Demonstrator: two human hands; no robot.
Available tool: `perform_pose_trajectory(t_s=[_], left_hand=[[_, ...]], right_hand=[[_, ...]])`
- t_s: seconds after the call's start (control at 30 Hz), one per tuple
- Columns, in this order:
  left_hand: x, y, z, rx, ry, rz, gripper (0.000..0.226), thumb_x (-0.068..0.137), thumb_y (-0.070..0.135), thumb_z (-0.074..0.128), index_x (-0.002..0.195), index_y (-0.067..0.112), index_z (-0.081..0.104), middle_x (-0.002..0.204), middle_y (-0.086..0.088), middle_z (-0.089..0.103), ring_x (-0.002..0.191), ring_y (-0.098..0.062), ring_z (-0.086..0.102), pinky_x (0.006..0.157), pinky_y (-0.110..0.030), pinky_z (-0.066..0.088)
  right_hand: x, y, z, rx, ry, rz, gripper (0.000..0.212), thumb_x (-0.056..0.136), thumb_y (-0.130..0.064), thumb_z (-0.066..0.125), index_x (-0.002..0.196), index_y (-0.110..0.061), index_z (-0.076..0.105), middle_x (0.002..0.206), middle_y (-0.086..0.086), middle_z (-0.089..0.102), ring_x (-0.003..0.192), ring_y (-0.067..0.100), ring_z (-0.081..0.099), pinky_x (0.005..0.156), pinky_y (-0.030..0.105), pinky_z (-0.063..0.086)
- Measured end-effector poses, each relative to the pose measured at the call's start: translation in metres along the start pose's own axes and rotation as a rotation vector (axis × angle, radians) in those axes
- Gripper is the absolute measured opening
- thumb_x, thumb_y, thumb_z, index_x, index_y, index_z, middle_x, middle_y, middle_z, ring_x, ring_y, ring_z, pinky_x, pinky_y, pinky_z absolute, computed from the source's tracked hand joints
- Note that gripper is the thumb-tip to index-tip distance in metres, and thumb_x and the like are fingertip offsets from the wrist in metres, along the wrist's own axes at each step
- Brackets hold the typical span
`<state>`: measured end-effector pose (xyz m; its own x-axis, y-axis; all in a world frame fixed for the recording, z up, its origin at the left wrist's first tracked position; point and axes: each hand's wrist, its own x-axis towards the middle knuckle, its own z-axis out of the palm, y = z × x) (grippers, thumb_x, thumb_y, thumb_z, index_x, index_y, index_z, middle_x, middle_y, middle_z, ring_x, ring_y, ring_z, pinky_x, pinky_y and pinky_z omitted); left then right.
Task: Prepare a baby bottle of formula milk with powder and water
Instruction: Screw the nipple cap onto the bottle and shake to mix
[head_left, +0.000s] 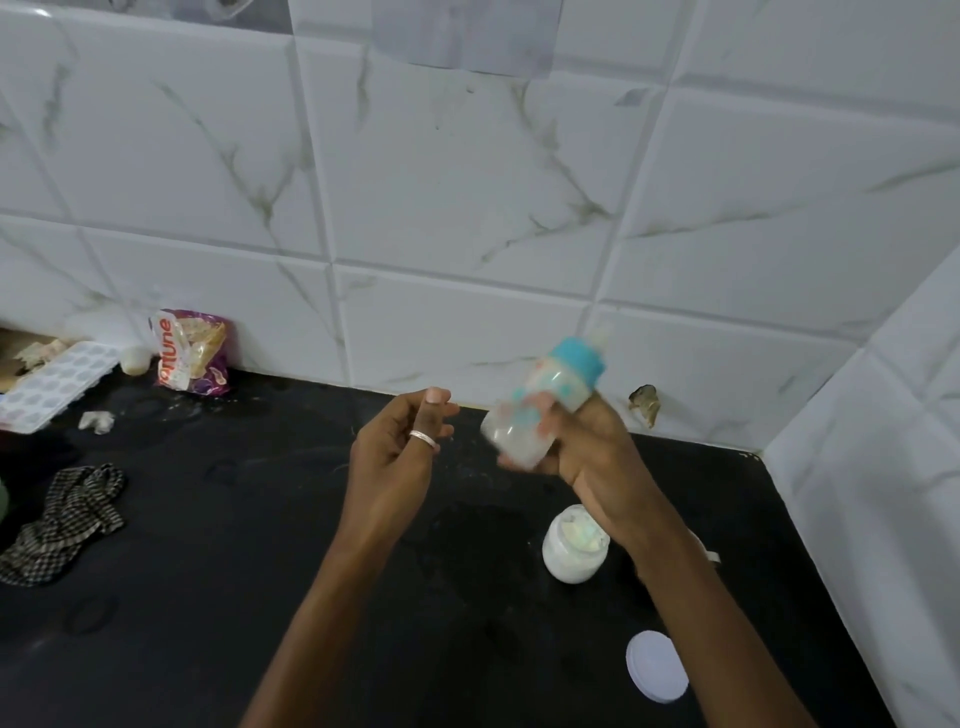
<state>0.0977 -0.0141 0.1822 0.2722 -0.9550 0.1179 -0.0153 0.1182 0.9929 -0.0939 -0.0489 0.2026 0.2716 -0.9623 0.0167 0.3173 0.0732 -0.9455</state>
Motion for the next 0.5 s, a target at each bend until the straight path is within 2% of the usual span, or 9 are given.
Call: perform_pose_trajectory(t_s=[0.07,0.2,0.33,0.4,0.47,0.5], left_hand=[[0.0008,-0.0004,-0.0004,0.023,0.006,0.02,0.027,0.1,0.039,0.058,0.112,0.02,0.073,0.099,0.007,0.077,0.088,-0.003,0.071,0.076,-0.018,0.054],[0.0002,-0.0015,-0.0011,0.029,0.005,0.047,0.01,0.1,0.026,0.065,0.104,0.019,0.073,0.094,-0.001,0.075,0.085,-0.009,0.068,0.076,-0.021,0.055],[0.0029,-0.0023,-0.001,0.022,0.004,0.056,0.006,0.099,0.02,0.066,0.102,0.019,0.072,0.096,-0.002,0.075,0.09,-0.018,0.07,0.079,-0.027,0.056],[0.0033,-0.0027,-0.0011,0.01,0.004,0.057,0.006,0.099,0.02,0.066,0.101,0.019,0.071,0.096,-0.003,0.075,0.092,-0.021,0.071,0.08,-0.027,0.057],[0.0027,-0.0032,-0.0018,0.002,0.008,0.057,0.006,0.099,0.021,0.066,0.1,0.019,0.071,0.095,-0.003,0.075,0.09,-0.019,0.071,0.079,-0.026,0.057],[0.0024,-0.0037,-0.0019,0.003,0.009,0.057,0.005,0.099,0.02,0.066,0.1,0.018,0.071,0.094,-0.003,0.075,0.088,-0.016,0.07,0.078,-0.025,0.056]], right_hand=[[-0.0021,0.0001,-0.0017,-0.094,-0.04,0.012,0.071,0.071,-0.049,0.088,0.129,-0.018,0.061,0.123,0.011,0.069,0.12,0.034,0.066,0.086,0.054,0.06],[0.0026,-0.0057,-0.0011,0.197,0.096,-0.07,0.069,0.082,-0.042,0.081,0.136,-0.012,0.051,0.125,0.011,0.068,0.119,0.036,0.067,0.078,0.05,0.062],[-0.0007,0.0002,-0.0038,-0.078,-0.001,0.003,0.066,0.081,-0.043,0.082,0.135,-0.016,0.056,0.126,0.009,0.069,0.121,0.033,0.066,0.085,0.055,0.06],[0.0013,-0.004,-0.0075,0.022,0.038,-0.03,0.078,0.074,-0.049,0.086,0.135,-0.011,0.054,0.133,0.018,0.064,0.122,0.037,0.065,0.081,0.053,0.061],[0.0025,-0.0071,-0.0068,0.169,0.11,-0.072,0.067,0.083,-0.043,0.078,0.135,-0.01,0.051,0.133,0.019,0.062,0.122,0.039,0.064,0.078,0.048,0.061],[0.0024,-0.0069,-0.0056,0.149,0.113,-0.071,0.061,0.086,-0.04,0.075,0.135,-0.011,0.051,0.131,0.017,0.063,0.122,0.039,0.065,0.078,0.047,0.061]])
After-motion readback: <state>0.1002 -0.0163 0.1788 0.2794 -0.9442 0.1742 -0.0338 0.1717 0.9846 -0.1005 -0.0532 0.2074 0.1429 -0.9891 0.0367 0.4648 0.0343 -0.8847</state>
